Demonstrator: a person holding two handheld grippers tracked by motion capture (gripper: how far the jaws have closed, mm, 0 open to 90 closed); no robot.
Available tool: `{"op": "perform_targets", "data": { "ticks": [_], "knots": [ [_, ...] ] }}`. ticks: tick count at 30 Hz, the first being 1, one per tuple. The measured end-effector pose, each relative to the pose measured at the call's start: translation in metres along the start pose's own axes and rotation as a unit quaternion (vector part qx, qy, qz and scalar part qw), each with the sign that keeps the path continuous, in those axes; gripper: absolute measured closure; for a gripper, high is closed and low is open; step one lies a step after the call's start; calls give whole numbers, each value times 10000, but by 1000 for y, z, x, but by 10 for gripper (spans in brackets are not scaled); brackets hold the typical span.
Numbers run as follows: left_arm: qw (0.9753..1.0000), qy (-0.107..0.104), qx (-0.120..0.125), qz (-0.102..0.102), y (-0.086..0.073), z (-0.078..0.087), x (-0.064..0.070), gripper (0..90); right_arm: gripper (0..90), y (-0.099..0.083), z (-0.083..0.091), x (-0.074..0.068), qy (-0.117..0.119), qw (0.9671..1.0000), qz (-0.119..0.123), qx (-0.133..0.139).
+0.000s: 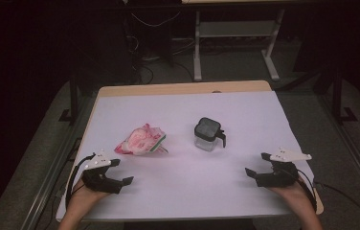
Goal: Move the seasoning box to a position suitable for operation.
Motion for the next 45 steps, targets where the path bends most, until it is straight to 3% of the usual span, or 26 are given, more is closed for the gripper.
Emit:
{"op": "perform_targets", "data": {
  "ticks": [6, 15, 17, 21, 27, 33, 37, 45],
  "knots": [
    [10000, 19, -22, -19, -1, -2, -1, 121, 130, -2, -2, 2, 88, 9999, -50, -70],
    [9999, -4, -128, -37, -6, -4, -2, 121, 130, 4, -2, 1, 35, 9999, -84, -145],
    [10000, -4, -83, -45, -5, -3, -2, 120, 130, 12, -1, -1, 96, 9999, -110, -69],
    [10000, -15, -44, -6, -4, -2, -2, 121, 130, 24, -4, -2, 181, 9995, 36, -243],
    [10000, 28, -13, 21, -3, -3, -3, 121, 130, 39, -5, 2, 205, 9994, 125, -240],
    [10000, 12, 9, 76, -4, -2, -3, 122, 92, 58, -12, 5, 317, 9978, 242, -523],
    [10000, -26, 28, 54, -4, -2, -3, 122, 73, 73, -23, 4, 440, 9948, 380, -831],
    [9999, -89, 7, 53, -4, -4, -2, 122, 68, 91, -35, 3, 494, 9921, 518, -1029]
  ]
}}
Point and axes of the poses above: each handheld gripper's, and its own axes: z roughly backward along the jaws, y roughly out of its top, x roughly to its right, the point moved 1 cm from there along -z, roughly forward along the jaws, and after that the axes turned 10 degrees about x, right-handed, at the moved point
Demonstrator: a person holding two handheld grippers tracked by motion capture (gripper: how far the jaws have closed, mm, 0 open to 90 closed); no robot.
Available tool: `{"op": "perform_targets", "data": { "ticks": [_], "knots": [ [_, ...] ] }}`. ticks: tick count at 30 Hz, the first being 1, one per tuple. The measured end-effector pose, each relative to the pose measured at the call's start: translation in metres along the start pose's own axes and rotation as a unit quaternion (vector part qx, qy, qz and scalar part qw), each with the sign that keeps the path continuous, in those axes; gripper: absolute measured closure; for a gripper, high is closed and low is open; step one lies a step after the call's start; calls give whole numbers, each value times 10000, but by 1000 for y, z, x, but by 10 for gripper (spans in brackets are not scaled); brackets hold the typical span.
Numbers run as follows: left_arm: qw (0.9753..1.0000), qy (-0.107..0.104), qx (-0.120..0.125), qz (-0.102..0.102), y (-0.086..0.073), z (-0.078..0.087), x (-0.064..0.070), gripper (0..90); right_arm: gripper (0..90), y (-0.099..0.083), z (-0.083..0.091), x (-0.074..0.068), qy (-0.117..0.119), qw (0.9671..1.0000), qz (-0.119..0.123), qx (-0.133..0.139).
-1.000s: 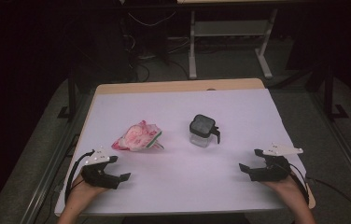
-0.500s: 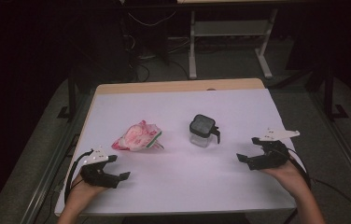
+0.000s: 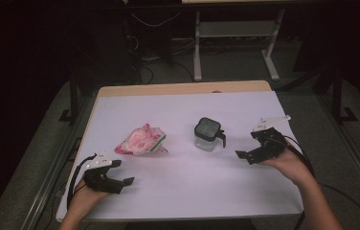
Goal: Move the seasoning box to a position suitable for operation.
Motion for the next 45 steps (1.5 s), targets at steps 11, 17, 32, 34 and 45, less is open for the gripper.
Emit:
{"op": "perform_targets", "data": {
  "ticks": [11, 17, 32, 34, 45],
  "knots": [
    [10000, -32, 31, 9, 1, -2, 0, 122, 64, 31, -12, 1, 148, 9994, 217, -219],
    [10000, -56, -10, -17, 1, -2, 1, 122, 64, 46, -23, -2, 224, 9981, 336, -461],
    [10000, -71, -22, -22, 1, -3, 1, 122, 64, 89, -59, -4, 456, 9912, 782, -967],
    [10000, -75, -30, -37, 2, -3, 1, 122, 61, 95, -65, -5, 526, 9900, 791, -1040],
    [9999, -125, -85, -83, 1, -3, 1, 122, 56, 110, -94, 0, 813, 9855, 781, -1265]
  ]
}}
Point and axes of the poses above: each handheld gripper's, and its own axes: z roughly backward along the jaws, y roughly out of its top, x roughly to its right, the point moved 1 cm from there along -z, roughly forward along the jaws, and after that the axes turned 10 degrees about x, right-handed, at the moved point
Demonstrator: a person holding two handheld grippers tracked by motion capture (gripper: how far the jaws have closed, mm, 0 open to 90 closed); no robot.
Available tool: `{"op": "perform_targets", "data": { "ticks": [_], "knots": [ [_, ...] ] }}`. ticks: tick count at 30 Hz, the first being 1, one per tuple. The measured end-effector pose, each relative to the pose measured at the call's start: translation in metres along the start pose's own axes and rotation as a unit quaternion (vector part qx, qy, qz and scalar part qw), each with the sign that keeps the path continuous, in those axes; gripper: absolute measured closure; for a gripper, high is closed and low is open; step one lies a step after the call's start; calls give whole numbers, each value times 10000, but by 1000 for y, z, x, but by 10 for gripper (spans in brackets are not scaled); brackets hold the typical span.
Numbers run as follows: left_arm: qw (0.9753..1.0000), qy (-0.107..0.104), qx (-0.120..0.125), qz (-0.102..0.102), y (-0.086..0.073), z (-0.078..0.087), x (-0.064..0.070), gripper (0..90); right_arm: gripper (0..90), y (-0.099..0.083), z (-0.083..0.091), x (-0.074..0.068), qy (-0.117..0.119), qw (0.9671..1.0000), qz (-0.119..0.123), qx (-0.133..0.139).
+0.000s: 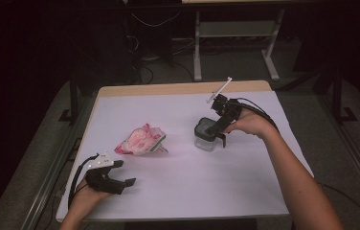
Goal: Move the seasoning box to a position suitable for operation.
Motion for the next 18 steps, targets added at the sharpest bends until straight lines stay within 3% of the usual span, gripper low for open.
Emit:
{"op": "perform_targets", "data": {
  "ticks": [5, 11, 15, 18],
  "knots": [
    [10000, -11, -12, 16, 0, -1, 0, 122, 44, -1, -10, 3, 55, 10000, 4, -82],
    [10000, -38, -46, 16, -1, -2, 1, 122, 34, 2, -25, -3, 165, 9997, 35, -201],
    [10000, -53, -65, 1, -1, -2, 1, 122, 30, 8, -35, -7, -63, 9982, 162, -578],
    [10000, -67, -58, -1, -1, -2, 1, 122, 43, 11, -41, -7, 50, 9975, 81, -700]
  ]
}}
Point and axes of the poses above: each handheld gripper's, and its own axes: z roughly backward along the jaws, y roughly out of its top, x roughly to its right, the point moved 1 cm from there along -z, roughly forward along the jaws, and after that the axes turned 10 degrees about x, right-handed, at the moved point
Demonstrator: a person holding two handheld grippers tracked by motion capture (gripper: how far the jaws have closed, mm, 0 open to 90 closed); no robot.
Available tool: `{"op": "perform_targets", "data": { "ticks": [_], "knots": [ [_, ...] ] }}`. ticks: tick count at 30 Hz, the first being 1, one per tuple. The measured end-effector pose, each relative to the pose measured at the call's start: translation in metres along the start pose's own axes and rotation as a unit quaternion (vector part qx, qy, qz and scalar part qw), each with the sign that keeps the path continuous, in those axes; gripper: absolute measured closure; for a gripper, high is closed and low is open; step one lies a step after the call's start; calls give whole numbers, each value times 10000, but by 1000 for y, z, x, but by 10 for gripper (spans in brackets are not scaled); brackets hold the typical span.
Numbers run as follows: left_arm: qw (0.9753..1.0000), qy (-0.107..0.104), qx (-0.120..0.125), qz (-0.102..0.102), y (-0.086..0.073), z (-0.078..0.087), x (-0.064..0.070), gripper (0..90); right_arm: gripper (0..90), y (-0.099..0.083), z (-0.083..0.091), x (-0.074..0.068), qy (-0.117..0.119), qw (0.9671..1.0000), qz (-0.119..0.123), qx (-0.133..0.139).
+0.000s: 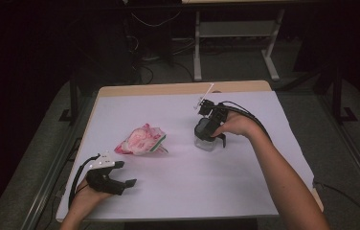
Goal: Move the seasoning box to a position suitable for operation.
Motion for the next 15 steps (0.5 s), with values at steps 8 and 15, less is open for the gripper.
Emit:
{"op": "perform_targets", "data": {
  "ticks": [8, 15],
  "knots": [
    [10000, -5, 9, -17, 0, -1, 0, 122, 75, -4, -12, 2, 20, 9995, -27, -325],
    [10000, -3, 6, -25, 0, -1, 0, 122, 144, -4, -12, 2, 98, 9990, -49, -428]
  ]
}}
Point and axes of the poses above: each handheld gripper's, and its own axes: z roughly backward along the jaws, y roughly out of its top, x roughly to its right, the point moved 1 cm from there along -z, roughly forward along the jaws, and after that the axes turned 10 degrees about x, right-handed, at the moved point
